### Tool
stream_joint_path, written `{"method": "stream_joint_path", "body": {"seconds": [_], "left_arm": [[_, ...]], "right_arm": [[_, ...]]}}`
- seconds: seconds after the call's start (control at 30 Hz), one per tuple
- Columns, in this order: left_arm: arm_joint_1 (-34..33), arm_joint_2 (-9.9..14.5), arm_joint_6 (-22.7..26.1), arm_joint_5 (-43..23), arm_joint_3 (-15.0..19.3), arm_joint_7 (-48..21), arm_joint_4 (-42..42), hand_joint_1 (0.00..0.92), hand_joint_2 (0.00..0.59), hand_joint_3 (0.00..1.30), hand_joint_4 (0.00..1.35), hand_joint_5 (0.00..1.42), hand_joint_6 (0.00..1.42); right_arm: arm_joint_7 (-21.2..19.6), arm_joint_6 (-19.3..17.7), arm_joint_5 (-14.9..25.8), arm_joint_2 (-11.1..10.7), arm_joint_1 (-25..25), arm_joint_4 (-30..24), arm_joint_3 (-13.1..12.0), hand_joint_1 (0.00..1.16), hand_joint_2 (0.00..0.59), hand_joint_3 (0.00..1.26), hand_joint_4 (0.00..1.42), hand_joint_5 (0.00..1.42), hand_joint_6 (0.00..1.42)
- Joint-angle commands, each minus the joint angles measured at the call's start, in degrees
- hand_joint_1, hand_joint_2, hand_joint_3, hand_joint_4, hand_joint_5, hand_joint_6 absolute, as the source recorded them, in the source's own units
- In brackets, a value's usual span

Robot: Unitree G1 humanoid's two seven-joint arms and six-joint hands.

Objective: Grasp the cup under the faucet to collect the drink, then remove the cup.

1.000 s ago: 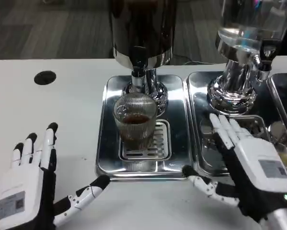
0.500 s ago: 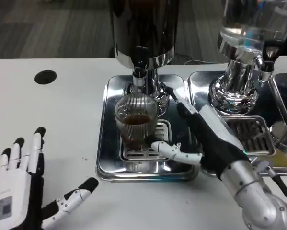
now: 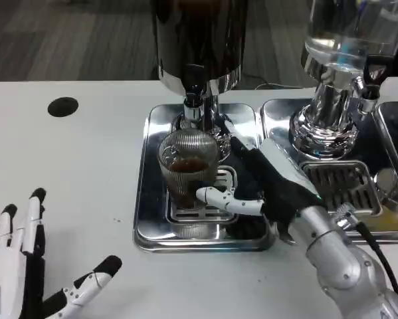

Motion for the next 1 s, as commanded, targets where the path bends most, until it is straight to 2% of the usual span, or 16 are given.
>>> {"method": "stream_joint_path", "body": {"seconds": [0.03,0.33,0.83,1.0], "left_arm": [[0.45,0.13,-0.76,-0.77,0.76,0.67,0.07,0.000,0.051,0.00,0.00,0.00,0.00],[1.20,0.61,-1.46,-1.90,2.38,0.68,-0.06,0.000,0.051,0.00,0.00,0.00,0.00],[1.09,0.43,-2.77,-2.48,3.28,0.94,2.19,0.000,0.055,0.00,0.00,0.00,0.00],[0.89,0.29,-2.69,-2.56,3.29,0.94,2.53,0.000,0.055,0.00,0.00,0.00,0.00]], "right_arm": [[-0.28,0.09,0.27,1.07,-2.88,1.81,0.72,0.60,0.194,0.00,0.00,0.00,0.05],[-2.22,-1.12,1.62,2.46,-4.05,5.12,-0.25,0.63,0.192,0.00,0.00,0.00,0.06],[-6.01,-4.59,1.39,3.45,-4.39,9.81,0.63,0.68,0.187,0.00,0.00,0.00,0.11],[-6.83,-5.73,1.32,3.98,-4.57,10.31,0.94,0.70,0.187,0.00,0.04,0.03,0.12]]}}
